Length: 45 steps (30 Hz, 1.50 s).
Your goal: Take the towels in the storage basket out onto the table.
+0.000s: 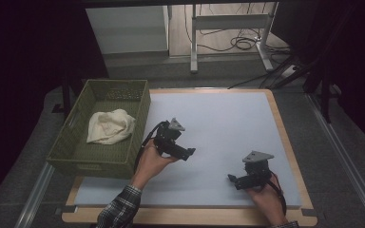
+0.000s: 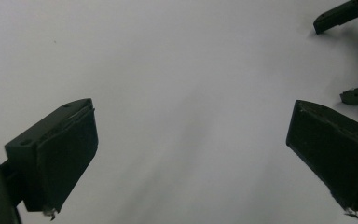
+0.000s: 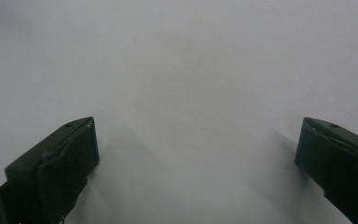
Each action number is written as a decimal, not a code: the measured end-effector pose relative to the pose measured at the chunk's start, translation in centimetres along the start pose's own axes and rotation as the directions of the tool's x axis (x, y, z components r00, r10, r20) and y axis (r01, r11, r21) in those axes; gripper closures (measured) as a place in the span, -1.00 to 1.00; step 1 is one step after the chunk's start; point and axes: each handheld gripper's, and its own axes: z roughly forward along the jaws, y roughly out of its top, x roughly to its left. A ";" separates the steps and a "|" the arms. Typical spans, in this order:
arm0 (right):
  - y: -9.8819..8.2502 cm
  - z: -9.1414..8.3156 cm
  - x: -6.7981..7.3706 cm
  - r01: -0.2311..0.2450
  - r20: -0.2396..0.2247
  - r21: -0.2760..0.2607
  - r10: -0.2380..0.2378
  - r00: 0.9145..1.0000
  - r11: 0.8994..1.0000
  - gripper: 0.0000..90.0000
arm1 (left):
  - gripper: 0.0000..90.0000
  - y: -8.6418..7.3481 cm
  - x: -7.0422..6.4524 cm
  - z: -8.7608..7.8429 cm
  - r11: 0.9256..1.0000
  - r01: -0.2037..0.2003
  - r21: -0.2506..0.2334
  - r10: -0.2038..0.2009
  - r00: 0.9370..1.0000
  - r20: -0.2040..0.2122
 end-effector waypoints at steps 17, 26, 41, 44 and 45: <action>0.0 0.0 0.0 0.001 0.000 -0.003 -0.001 1.000 1.000 -1.00 | -0.96 2.9 4.4 -3.0 0.999 0.037 0.020 -0.036 0.997 -0.062; 0.0 0.0 0.0 0.000 0.000 -0.003 0.000 1.000 1.000 -1.00 | -0.96 3.1 7.1 -5.0 0.997 0.080 0.015 -0.079 0.992 -0.099; 0.0 0.0 0.0 0.000 0.000 -0.003 0.000 1.000 1.000 -1.00 | -0.95 1.2 12.0 -8.7 0.983 0.182 0.020 -0.173 0.961 -0.216; 0.0 0.0 0.0 0.000 0.001 -0.003 0.000 1.000 1.000 -1.00 | -0.94 0.8 12.7 -9.2 0.981 0.195 0.015 -0.186 0.955 -0.231; 0.0 0.0 0.0 0.001 0.000 -0.003 -0.001 1.000 1.000 -1.00 | -0.94 0.6 13.0 -9.4 0.979 0.205 0.012 -0.196 0.951 -0.238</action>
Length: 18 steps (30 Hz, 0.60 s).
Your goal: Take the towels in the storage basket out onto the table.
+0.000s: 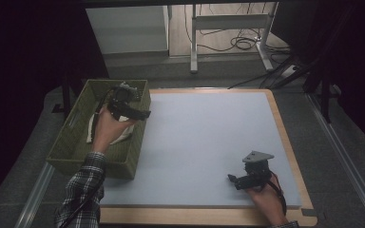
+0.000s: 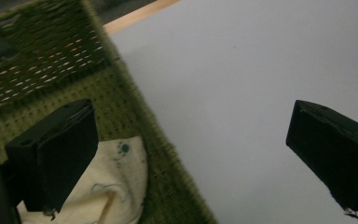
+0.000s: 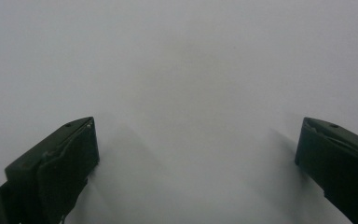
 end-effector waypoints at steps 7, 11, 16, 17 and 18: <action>0.0 0.0 0.0 0.001 0.001 0.000 -0.001 1.000 1.000 -1.00 | -0.94 -0.9 2.9 -0.5 0.999 0.054 0.006 -0.054 0.997 -0.051; 0.0 0.0 0.0 0.000 0.000 0.000 0.000 1.000 1.000 -1.00 | -0.95 -1.7 4.5 -0.3 0.997 0.081 0.015 -0.080 0.994 -0.075; 0.0 0.0 0.0 0.000 0.000 0.000 0.000 1.000 1.000 -1.00 | -0.97 -3.0 6.3 0.6 0.993 0.117 0.024 -0.115 0.989 -0.089; 0.0 0.0 0.0 0.000 0.000 0.000 0.000 1.000 1.000 -1.00 | -0.97 -3.3 6.6 0.9 0.992 0.127 0.027 -0.124 0.988 -0.090; 0.0 0.0 0.0 0.000 0.000 0.000 0.000 1.000 1.000 -1.00 | -0.97 -3.5 7.0 1.1 0.990 0.136 0.033 -0.132 0.987 -0.093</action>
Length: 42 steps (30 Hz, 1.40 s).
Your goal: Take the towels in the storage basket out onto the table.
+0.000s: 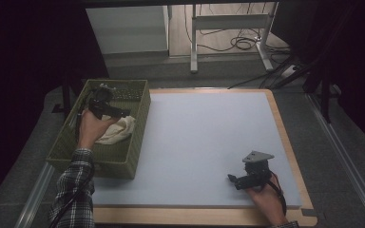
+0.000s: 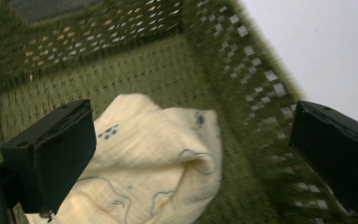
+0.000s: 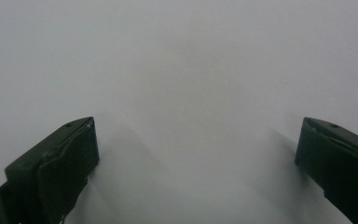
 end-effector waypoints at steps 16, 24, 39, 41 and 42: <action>0.0 0.0 0.0 -0.001 -0.001 0.000 0.001 1.000 1.000 -1.00 | -1.00 -1.8 3.8 5.4 0.967 0.130 0.218 -0.135 0.991 0.010; 0.0 0.0 0.0 0.000 -0.001 0.000 0.000 1.000 1.000 -1.00 | -0.98 -2.8 4.2 8.1 0.913 0.175 0.368 -0.177 0.984 -0.030; 0.0 0.0 0.0 0.000 -0.001 -0.001 0.000 1.000 1.000 -1.00 | 0.74 -3.1 3.9 7.7 0.888 0.132 0.440 -0.113 0.991 -0.071; 0.0 0.0 0.0 0.000 -0.001 -0.001 0.000 1.000 1.000 -1.00 | 0.76 -3.0 4.0 7.4 0.895 0.143 0.423 -0.126 0.990 -0.068; 0.0 0.0 0.0 0.000 -0.001 0.000 0.000 1.000 1.000 -1.00 | 0.76 -2.9 4.0 7.1 0.903 0.147 0.403 -0.132 0.989 -0.066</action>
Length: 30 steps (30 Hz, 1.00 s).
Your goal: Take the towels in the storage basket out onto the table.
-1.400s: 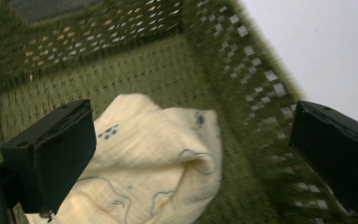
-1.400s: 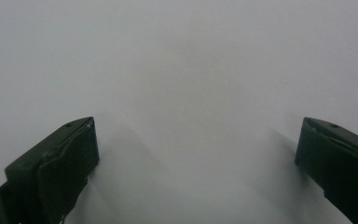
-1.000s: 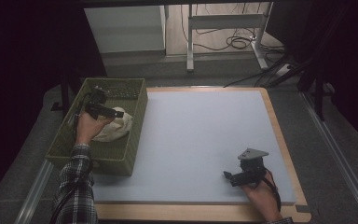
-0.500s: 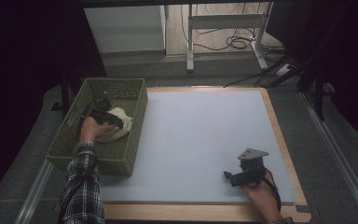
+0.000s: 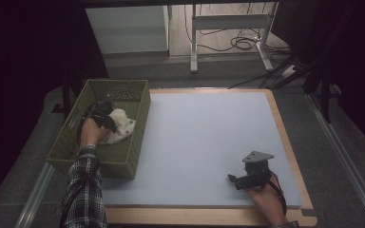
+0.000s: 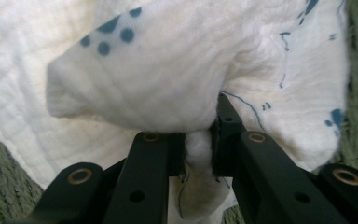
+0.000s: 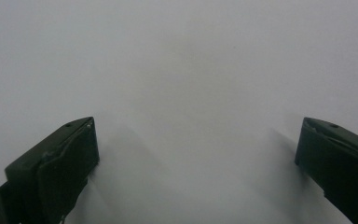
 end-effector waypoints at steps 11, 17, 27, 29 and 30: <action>0.0 0.0 0.0 0.000 -0.001 0.000 0.000 1.000 1.000 -1.00 | 0.76 -0.8 0.3 -3.5 0.990 0.002 -0.138 0.005 0.999 0.051; 0.0 0.0 0.0 0.000 0.000 0.001 0.000 1.000 1.000 -1.00 | 0.75 -1.5 0.5 -5.9 0.981 -0.024 -0.193 0.034 0.998 0.044; 0.0 0.0 0.0 0.000 0.000 0.000 0.000 1.000 1.000 -1.00 | 0.75 -2.0 -0.5 -9.5 0.963 -0.059 -0.265 0.069 0.997 0.031; 0.0 0.0 0.0 0.000 0.000 0.001 0.000 1.000 1.000 -1.00 | 0.75 -2.1 -0.8 -10.1 0.960 -0.063 -0.274 0.075 0.997 0.034; 0.0 0.0 0.0 0.000 0.000 0.001 0.000 1.000 1.000 -1.00 | 0.75 -2.1 -0.9 -10.3 0.958 -0.073 -0.278 0.085 0.996 0.032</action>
